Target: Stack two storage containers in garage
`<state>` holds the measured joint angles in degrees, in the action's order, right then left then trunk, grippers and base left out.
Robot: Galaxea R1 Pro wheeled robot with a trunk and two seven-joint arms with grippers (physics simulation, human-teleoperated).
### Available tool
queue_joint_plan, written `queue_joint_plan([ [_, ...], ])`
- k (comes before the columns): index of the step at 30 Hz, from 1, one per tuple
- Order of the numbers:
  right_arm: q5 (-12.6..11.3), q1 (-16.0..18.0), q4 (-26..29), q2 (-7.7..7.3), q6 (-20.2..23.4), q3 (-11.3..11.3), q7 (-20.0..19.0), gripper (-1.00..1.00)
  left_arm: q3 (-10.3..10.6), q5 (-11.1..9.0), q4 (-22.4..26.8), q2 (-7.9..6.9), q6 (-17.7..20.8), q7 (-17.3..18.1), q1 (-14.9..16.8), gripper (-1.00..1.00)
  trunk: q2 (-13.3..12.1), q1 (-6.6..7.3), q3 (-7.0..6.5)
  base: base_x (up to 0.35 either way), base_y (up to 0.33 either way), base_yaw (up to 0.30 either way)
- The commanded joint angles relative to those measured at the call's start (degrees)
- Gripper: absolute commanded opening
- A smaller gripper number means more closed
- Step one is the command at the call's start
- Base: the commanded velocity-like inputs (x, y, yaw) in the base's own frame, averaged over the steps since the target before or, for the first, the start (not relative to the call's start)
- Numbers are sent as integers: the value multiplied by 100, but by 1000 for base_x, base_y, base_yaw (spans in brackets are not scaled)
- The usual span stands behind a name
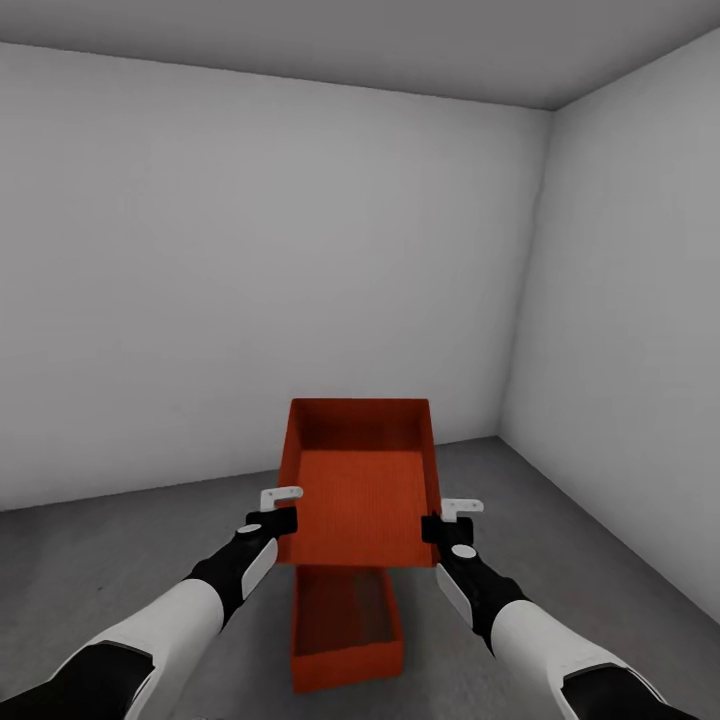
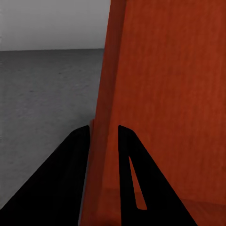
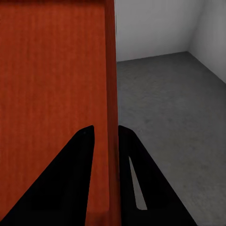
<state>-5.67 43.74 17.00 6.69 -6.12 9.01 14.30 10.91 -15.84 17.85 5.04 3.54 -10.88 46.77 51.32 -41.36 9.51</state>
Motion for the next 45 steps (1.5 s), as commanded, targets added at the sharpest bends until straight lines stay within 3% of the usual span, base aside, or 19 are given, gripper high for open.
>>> queue_joint_plan([
  [1, 16, 12, 16, -6, -42, -154, 145, -100, 34, -5, -211, -222, 33, -98, -1, -100, 7, -1, 7, 0, 0, 186],
  [26, 14, 12, 14, -10, -39, -154, 161, -100, 25, -42, -219, -204, 33, -107, -1, -100, 7, -1, 7, 0, 0, 31],
  [45, 14, 12, 14, -10, -20, -154, 161, -100, 16, -51, -214, -207, 33, -107, -1, -100, 769, -418, 360, 0, 0, 0],
])
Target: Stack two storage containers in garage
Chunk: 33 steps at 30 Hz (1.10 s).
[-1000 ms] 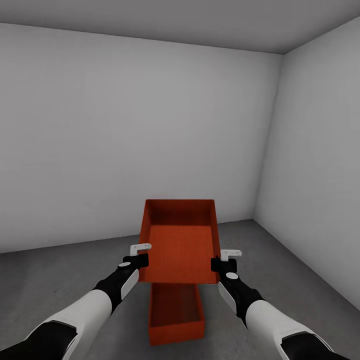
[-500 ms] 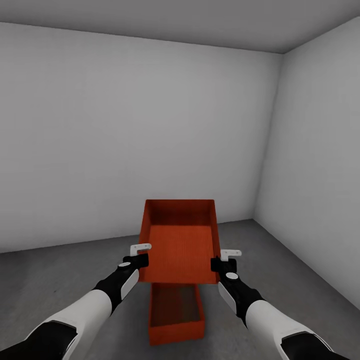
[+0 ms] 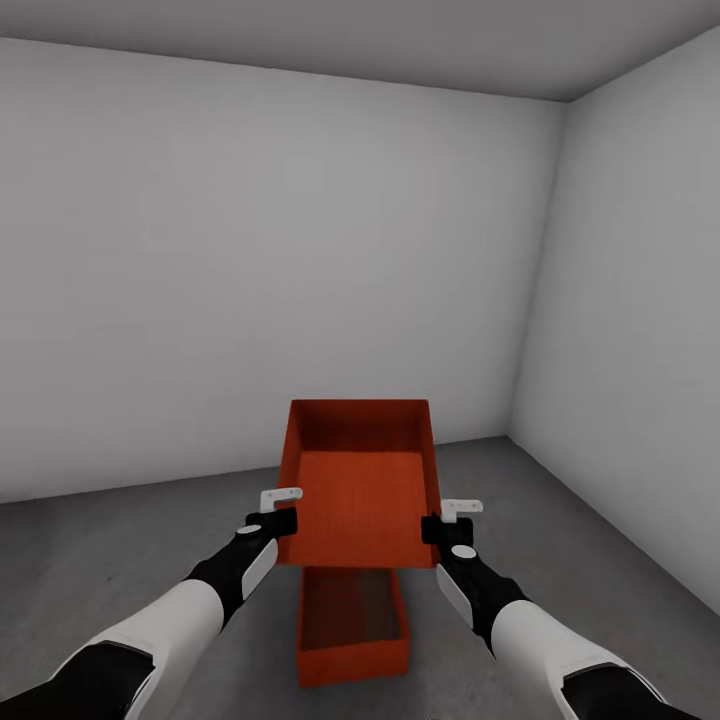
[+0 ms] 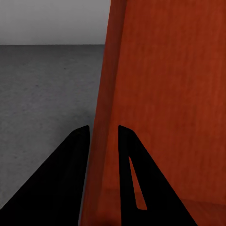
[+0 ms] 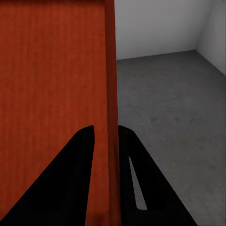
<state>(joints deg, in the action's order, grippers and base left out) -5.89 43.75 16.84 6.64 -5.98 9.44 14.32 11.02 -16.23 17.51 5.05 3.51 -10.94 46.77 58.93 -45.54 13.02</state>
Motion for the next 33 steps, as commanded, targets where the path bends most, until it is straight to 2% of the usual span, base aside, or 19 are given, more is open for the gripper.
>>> queue_joint_plan([
  [1, 35, 11, 30, -5, -25, -197, 159, -100, 6, -12, -179, -210, 36, -102, -1, -100, 48, -23, 32, 0, 0, 0],
  [33, 34, 11, 30, -14, 27, -206, 159, -100, 6, 1, -178, -224, 45, -102, -1, -100, 88, -45, 339, 0, 0, 0],
])
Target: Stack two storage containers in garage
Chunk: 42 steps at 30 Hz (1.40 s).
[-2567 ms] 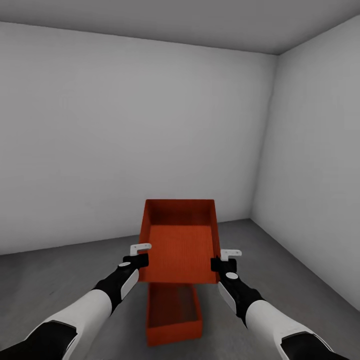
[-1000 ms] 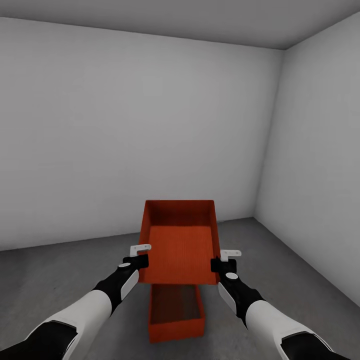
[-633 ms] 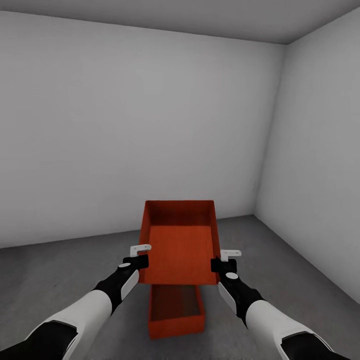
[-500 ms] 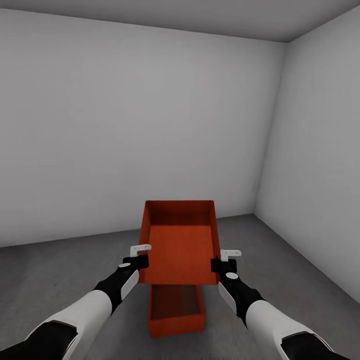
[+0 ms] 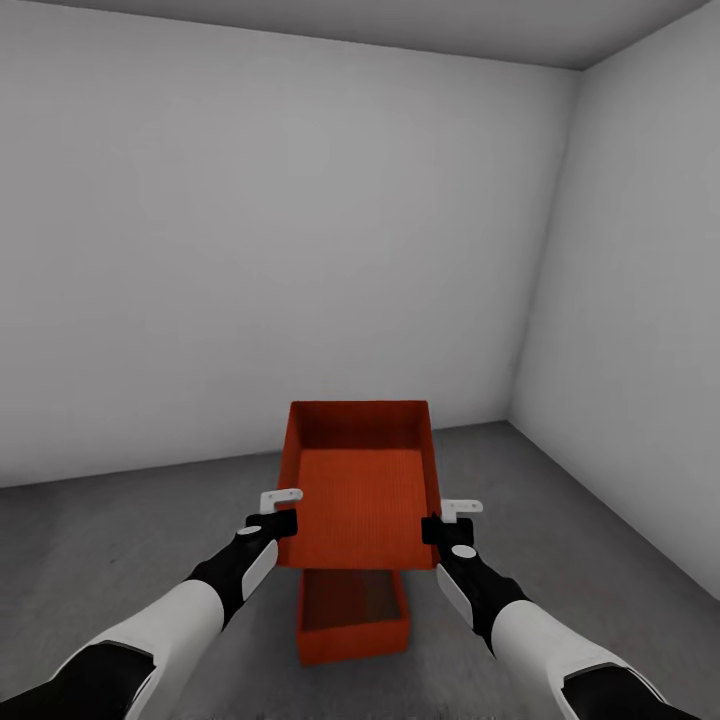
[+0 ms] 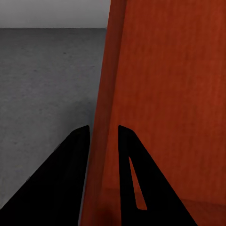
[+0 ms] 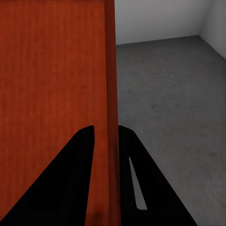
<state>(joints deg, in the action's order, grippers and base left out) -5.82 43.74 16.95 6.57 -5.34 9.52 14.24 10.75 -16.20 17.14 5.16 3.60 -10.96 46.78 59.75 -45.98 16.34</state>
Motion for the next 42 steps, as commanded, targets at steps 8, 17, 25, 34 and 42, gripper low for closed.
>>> queue_joint_plan([
  [8, 25, 12, 19, -7, -37, -217, 162, -100, 32, -5, -144, -235, 36, -99, -1, -100, 5, 0, 80, 0, 0, 0],
  [17, 28, 12, 19, -7, -37, -214, 163, -100, 31, -5, -141, -242, 36, -99, 0, -100, 5, 0, 162, 0, 0, 0],
  [25, 28, 12, 19, -7, -43, -220, 166, -100, 28, -4, -141, -243, 34, -99, 0, -100, 5, 0, 236, 0, 0, 0],
  [34, 28, 12, 19, -7, -46, -219, 165, -100, 27, -6, -141, -243, 34, -99, -1, -100, 5, 0, 318, 0, 0, 0],
  [42, 28, 12, 19, -7, -44, -220, 166, -100, 23, -6, -141, -238, 35, -107, -1, -100, 5, 0, 392, 0, 0, 0],
])
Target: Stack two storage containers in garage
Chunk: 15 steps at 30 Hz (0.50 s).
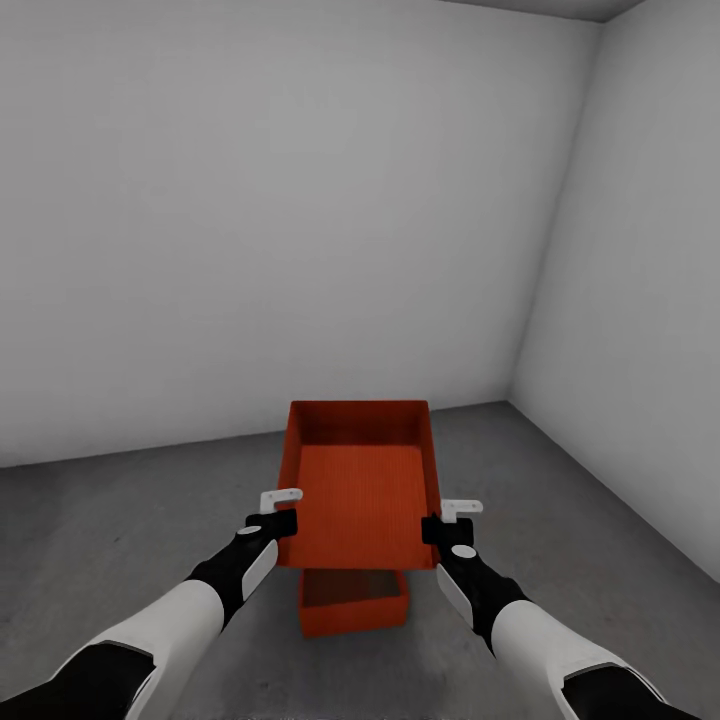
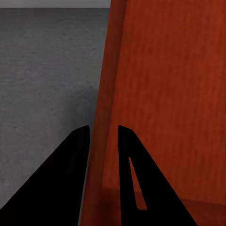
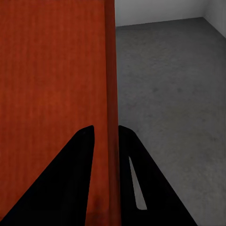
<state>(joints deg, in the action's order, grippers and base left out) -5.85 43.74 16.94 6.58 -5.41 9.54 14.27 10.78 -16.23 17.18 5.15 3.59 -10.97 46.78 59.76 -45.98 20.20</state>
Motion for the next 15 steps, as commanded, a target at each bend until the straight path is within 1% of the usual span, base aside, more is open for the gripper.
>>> queue_joint_plan([
  [1, 31, 11, 19, -7, -38, -221, 164, -100, 21, -3, -145, -236, 33, -106, -2, -100, 5, 0, 15, 0, 0, 0],
  [15, 31, 11, 19, -7, -39, -225, 164, -100, 20, -3, -145, -242, 31, -99, 1, -100, 5, 0, 144, 0, 0, 0],
])
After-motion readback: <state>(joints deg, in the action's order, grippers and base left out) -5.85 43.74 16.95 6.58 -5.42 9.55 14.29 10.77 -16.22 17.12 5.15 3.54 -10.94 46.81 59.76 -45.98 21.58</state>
